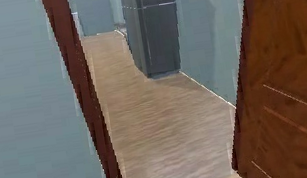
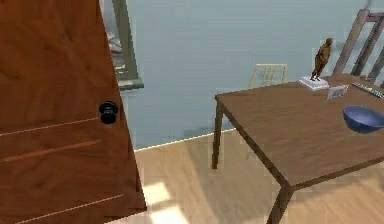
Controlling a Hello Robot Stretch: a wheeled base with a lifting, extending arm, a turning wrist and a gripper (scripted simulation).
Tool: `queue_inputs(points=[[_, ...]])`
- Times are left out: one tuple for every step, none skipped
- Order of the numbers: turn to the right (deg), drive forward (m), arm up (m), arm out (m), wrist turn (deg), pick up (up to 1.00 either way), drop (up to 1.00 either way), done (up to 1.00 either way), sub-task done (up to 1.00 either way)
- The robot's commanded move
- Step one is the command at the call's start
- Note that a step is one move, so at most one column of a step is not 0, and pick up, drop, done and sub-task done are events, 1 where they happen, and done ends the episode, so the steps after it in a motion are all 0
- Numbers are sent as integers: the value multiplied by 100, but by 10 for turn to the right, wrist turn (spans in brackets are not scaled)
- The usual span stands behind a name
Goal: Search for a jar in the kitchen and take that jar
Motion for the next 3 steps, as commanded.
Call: queue_inputs(points=[[0, 100, 0, 0, 0, 0, 0, 0, 0], [-270, 0, 0, 0, 0, 0, 0, 0, 0], [0, 100, 0, 0, 0, 0, 0, 0, 0]])
